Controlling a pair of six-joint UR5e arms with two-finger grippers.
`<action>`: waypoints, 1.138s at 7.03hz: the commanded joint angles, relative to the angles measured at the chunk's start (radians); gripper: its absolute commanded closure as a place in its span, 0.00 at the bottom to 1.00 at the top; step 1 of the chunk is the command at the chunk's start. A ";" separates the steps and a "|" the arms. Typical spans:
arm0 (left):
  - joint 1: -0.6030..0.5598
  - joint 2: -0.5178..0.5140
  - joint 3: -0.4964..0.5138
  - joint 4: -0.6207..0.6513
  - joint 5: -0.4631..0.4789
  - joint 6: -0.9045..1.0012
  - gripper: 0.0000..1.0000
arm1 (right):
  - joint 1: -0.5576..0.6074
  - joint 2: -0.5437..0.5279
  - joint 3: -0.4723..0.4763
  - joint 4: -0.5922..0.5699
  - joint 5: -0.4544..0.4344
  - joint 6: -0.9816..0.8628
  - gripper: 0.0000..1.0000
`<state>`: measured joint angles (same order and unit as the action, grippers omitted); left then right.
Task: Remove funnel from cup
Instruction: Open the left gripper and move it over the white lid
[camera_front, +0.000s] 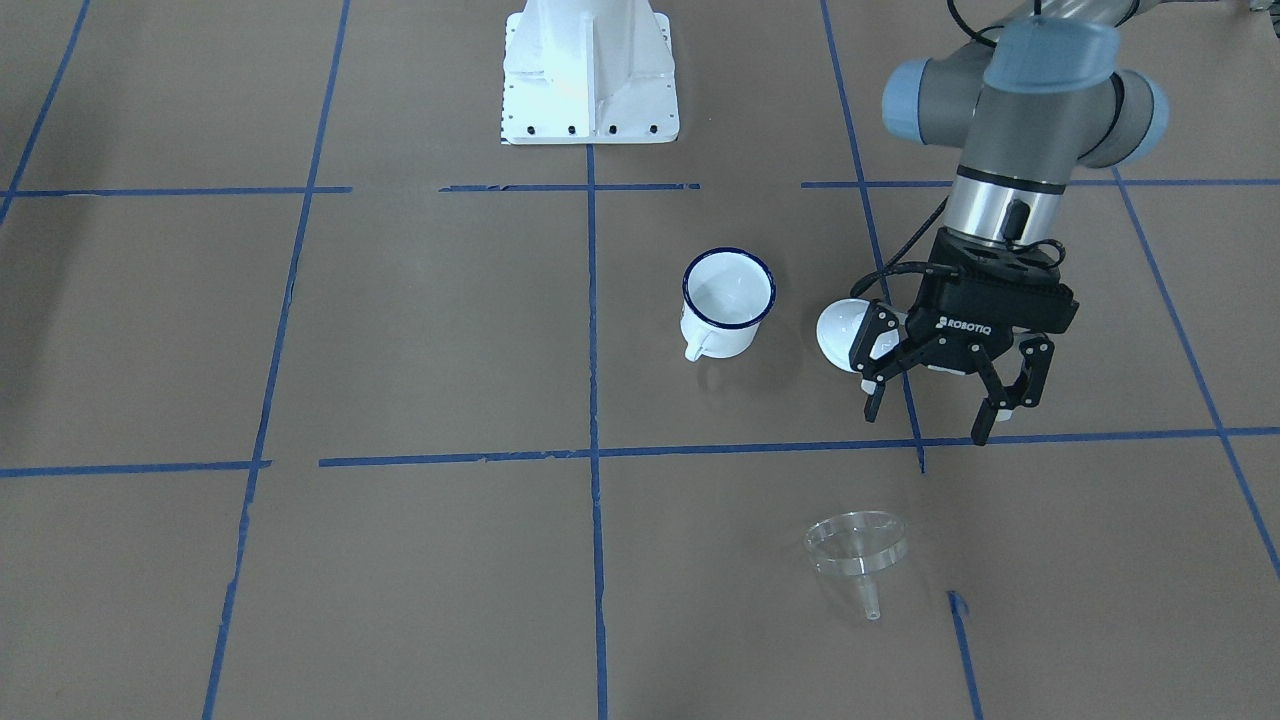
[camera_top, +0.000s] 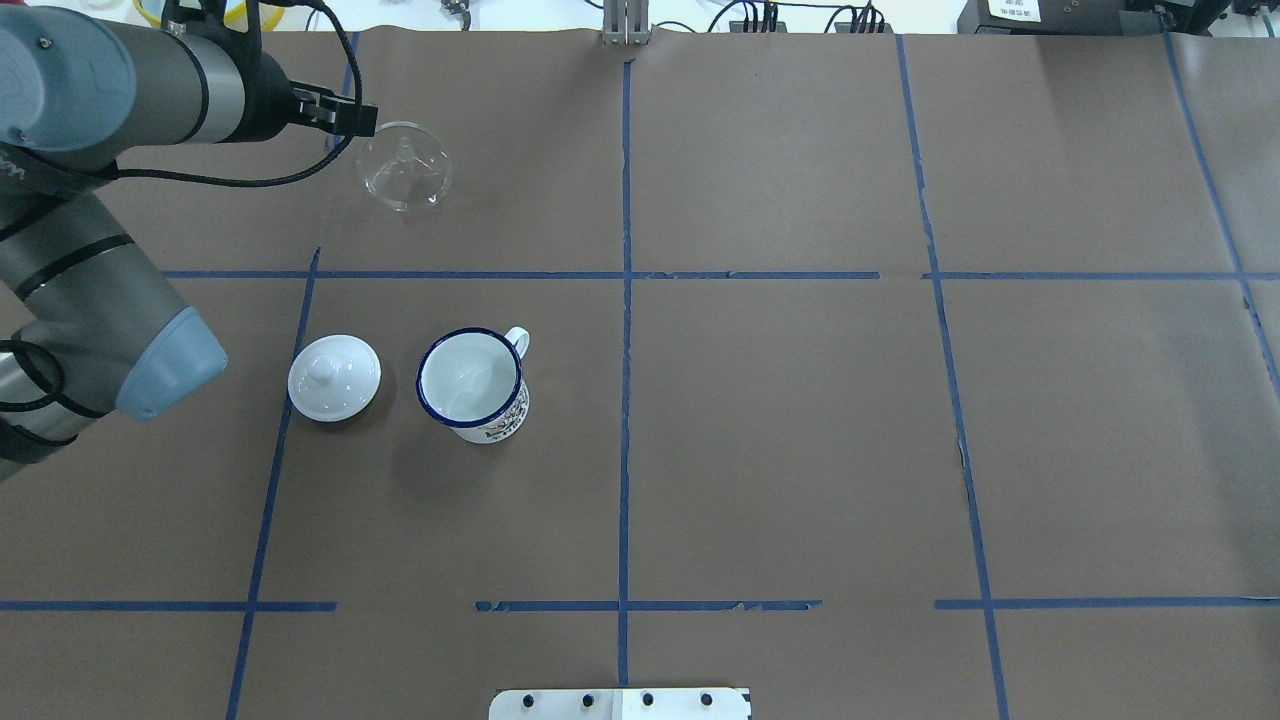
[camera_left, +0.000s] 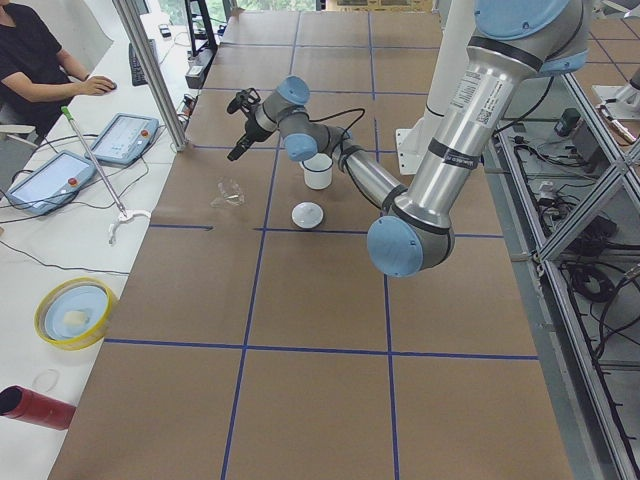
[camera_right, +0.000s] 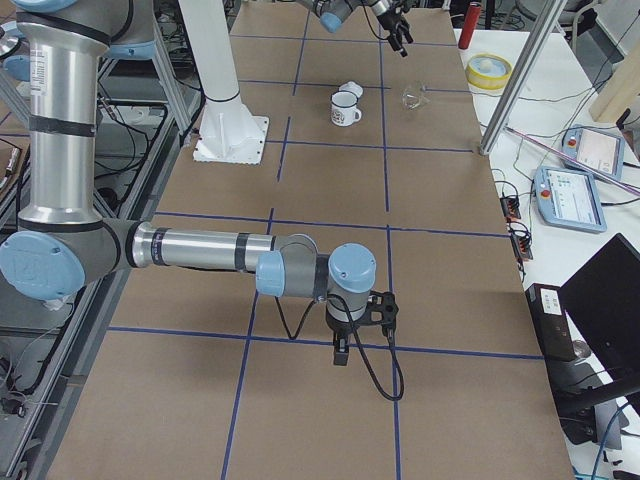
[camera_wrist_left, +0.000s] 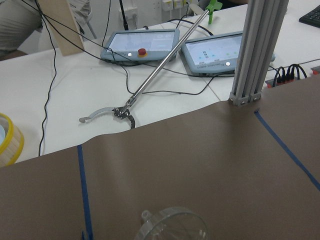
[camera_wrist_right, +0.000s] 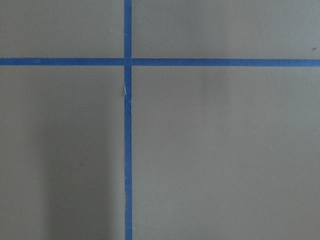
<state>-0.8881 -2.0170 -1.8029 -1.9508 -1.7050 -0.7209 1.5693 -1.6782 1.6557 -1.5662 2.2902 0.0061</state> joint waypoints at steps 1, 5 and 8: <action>-0.018 0.010 -0.041 0.238 -0.228 -0.009 0.00 | 0.000 0.000 0.001 0.000 0.000 0.000 0.00; -0.003 0.029 0.084 0.354 -0.442 -0.055 0.00 | 0.000 0.000 -0.001 0.000 0.000 0.000 0.00; 0.110 0.041 0.112 0.320 -0.438 -0.223 0.00 | 0.000 0.000 -0.001 0.000 0.000 0.000 0.00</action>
<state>-0.8178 -1.9795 -1.6951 -1.6117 -2.1459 -0.8645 1.5693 -1.6782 1.6552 -1.5662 2.2902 0.0062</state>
